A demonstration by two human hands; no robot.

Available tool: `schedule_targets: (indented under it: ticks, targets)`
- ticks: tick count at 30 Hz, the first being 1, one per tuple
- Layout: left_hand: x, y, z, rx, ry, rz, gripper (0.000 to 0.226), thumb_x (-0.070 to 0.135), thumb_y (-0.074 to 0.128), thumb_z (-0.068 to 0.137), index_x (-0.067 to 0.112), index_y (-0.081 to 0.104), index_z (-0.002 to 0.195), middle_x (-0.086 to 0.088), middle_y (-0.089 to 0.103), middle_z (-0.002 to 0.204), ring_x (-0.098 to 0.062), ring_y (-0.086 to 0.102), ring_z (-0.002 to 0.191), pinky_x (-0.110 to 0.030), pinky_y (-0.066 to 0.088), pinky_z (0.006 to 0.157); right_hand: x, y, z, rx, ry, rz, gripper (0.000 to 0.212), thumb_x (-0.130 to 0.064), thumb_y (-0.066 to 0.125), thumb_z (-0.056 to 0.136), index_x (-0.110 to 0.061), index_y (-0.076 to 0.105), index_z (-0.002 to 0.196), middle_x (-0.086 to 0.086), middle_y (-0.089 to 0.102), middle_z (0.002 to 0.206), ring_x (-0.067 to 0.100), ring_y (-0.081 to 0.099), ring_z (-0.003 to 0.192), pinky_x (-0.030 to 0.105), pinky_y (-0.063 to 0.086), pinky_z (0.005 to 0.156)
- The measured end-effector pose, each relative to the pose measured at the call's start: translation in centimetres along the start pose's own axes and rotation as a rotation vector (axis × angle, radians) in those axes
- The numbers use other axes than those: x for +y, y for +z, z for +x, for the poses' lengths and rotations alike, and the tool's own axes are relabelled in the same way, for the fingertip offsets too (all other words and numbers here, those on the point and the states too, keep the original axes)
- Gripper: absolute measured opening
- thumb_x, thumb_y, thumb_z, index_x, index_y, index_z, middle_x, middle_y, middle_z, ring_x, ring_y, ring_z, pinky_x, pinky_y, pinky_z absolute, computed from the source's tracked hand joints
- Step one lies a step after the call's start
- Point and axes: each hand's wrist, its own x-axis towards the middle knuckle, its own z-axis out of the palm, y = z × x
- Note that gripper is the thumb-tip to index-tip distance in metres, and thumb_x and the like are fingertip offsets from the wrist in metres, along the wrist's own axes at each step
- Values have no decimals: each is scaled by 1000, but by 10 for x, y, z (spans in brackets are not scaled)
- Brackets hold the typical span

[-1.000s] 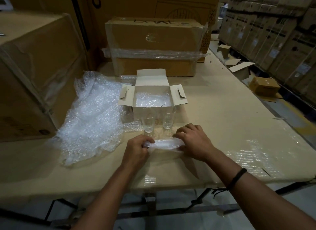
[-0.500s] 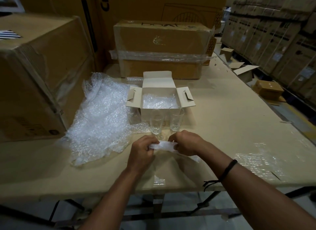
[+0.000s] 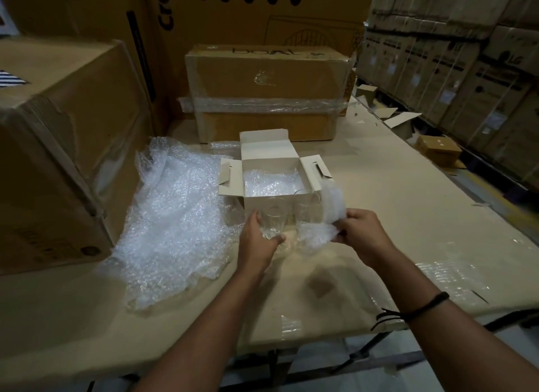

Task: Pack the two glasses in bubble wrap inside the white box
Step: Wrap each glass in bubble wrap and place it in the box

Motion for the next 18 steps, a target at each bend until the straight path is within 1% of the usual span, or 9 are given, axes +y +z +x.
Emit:
schedule_targets:
  ticks: [2,4,5,6,9,11,14,16,18]
  targets:
    - [1,5,6,4,1,6,79,26,83,75,15,42,141,-5,56,130,-26,55,114,-40,48,96,5,-3,0,22,122,146,16,17,51,77,15,64,85,23,64,86,29,67,73,35,60,65]
    - [1,6,8,27,36,27,48,27,81,77,16,54,115,0,61,101,-22,58,94,-31,48,75,11,-7,0,29,209,322,21,14,49,77,21,58,94,24,58,96,34,65,90,34,61,70]
    - [0,5,8,27,60,33,39,28,81,77,18,54,104,3,58,87,-20,56,84,-27,44,65,12,-9,-2,17,220,382,24,15,48,77,23,56,98,25,60,102,36,65,99,32,61,73]
    - [-3,4,7,19,85,28,35,29,81,77,19,54,99,4,55,81,-17,54,78,-26,40,60,12,-10,-6,-4,211,392,26,18,48,78,23,56,102,26,63,107,35,65,103,30,60,75]
    - [-12,-2,2,-13,147,36,35,31,83,74,18,58,95,2,58,79,-15,53,72,-24,40,59,9,-10,-17,-76,129,322,31,24,55,77,14,63,105,26,70,103,31,71,91,28,60,74]
    - [-18,-7,-3,-48,176,24,34,28,84,72,17,59,91,4,58,75,-12,52,67,-18,40,58,6,-5,-19,-43,70,307,25,22,57,80,9,67,99,26,71,99,31,71,87,28,60,72]
    - [-21,-14,-9,-112,189,4,41,24,85,71,24,61,105,10,62,83,-5,56,74,-6,39,61,-1,9,-20,-19,-18,247,16,11,58,87,6,70,95,25,72,98,27,67,85,28,59,76]
    - [-22,-16,-10,-132,181,-25,46,25,85,71,26,62,111,10,65,89,-7,61,80,-11,44,68,-5,24,-21,-11,-90,124,13,4,60,89,3,71,97,25,71,93,22,65,76,29,57,70]
    - [-24,-16,-8,-130,174,-32,44,28,85,72,27,62,110,11,66,90,-8,61,81,-18,47,70,-8,39,-21,62,-206,-92,9,-6,64,89,-4,70,95,19,71,86,16,64,66,30,52,61]
